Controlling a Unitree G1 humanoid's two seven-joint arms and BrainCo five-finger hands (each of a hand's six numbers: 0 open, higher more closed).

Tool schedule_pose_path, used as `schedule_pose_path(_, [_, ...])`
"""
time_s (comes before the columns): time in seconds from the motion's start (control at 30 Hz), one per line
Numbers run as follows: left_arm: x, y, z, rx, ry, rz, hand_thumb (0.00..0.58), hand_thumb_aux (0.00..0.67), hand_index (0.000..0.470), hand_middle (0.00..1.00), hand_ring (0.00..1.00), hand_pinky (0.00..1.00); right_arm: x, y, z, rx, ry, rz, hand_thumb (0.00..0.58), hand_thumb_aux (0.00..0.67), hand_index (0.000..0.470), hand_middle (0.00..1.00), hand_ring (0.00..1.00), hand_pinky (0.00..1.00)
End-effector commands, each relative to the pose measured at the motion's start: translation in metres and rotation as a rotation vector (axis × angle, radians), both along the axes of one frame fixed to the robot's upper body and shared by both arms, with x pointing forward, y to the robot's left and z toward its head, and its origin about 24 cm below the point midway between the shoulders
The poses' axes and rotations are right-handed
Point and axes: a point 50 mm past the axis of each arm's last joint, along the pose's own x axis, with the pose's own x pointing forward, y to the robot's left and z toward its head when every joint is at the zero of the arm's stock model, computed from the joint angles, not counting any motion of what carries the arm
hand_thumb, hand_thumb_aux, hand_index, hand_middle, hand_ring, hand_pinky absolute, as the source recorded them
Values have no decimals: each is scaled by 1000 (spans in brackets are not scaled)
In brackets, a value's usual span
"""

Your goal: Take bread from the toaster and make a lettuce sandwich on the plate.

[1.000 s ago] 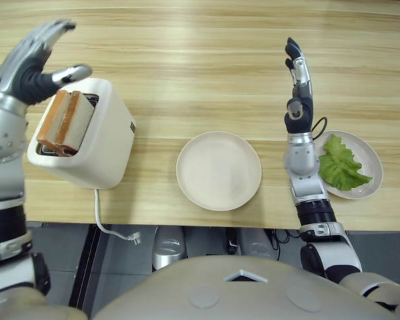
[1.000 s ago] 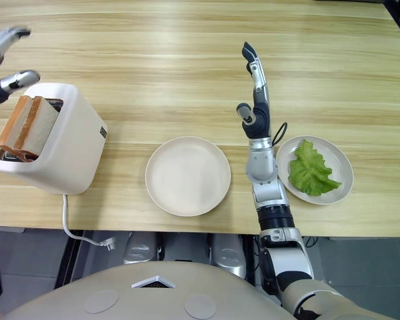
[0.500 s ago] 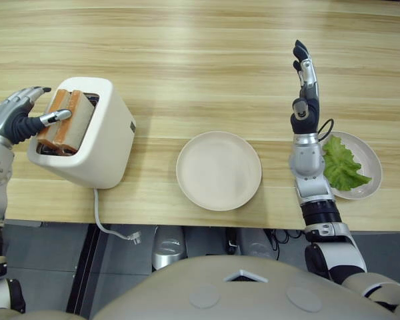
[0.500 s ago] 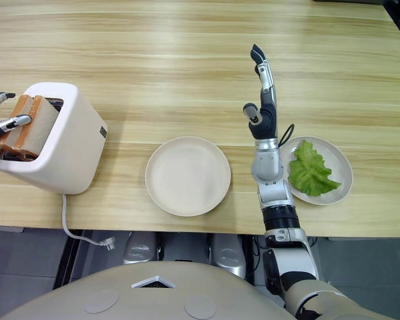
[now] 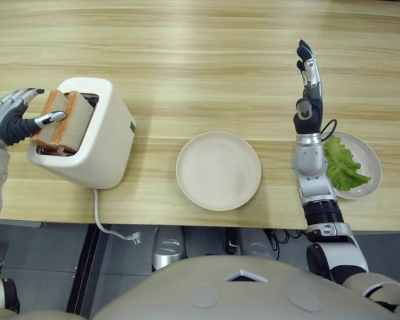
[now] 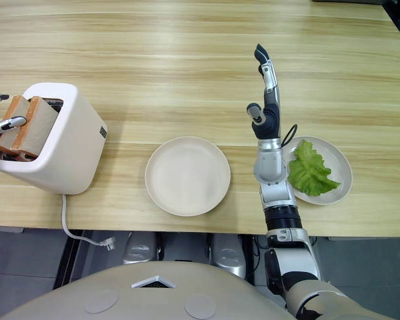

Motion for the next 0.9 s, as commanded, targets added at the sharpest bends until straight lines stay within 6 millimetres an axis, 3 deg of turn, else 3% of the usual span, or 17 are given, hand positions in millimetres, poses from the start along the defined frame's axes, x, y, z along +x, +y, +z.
schedule_pose_path(0.03, [-1,4,-11,2,42,12,0,0,0,0,0,0,-1,-4,-5,-6,21,-9,0,0,0,0,0,0])
schedule_pose_path(0.43, [-2,5,-12,10,33,7,14,8,5,0,0,0,-2,-3,-6,-17,27,2,0,0,0,0,0,0])
schedule_pose_path(0.47, [-2,4,-12,5,31,3,96,58,40,0,0,0,-2,-3,-6,-18,27,2,0,0,0,0,0,0])
schedule_pose_path(0.5, [-1,3,-12,1,30,-1,334,234,161,0,0,0,-2,-3,-6,-18,27,2,0,0,0,0,0,0])
schedule_pose_path(0.53, [0,2,-12,-1,24,-6,434,334,229,0,0,0,-2,-3,-6,-19,28,2,0,0,0,0,0,0])
schedule_pose_path(0.6, [2,-1,-10,-10,6,-21,524,462,317,0,0,0,-2,-3,-6,-20,29,3,0,0,0,0,0,0])
schedule_pose_path(0.63, [2,-3,-9,-16,-4,-31,524,462,317,0,0,0,-2,-3,-6,-20,29,3,0,0,0,0,0,0])
schedule_pose_path(0.67, [3,-6,-8,-24,-17,-41,580,659,453,0,0,0,-2,-3,-6,-21,29,4,0,0,0,0,0,0])
schedule_pose_path(0.9, [10,-19,5,-73,-114,-103,580,670,460,0,0,0,-3,-1,-6,-24,27,9,0,0,0,0,0,0])
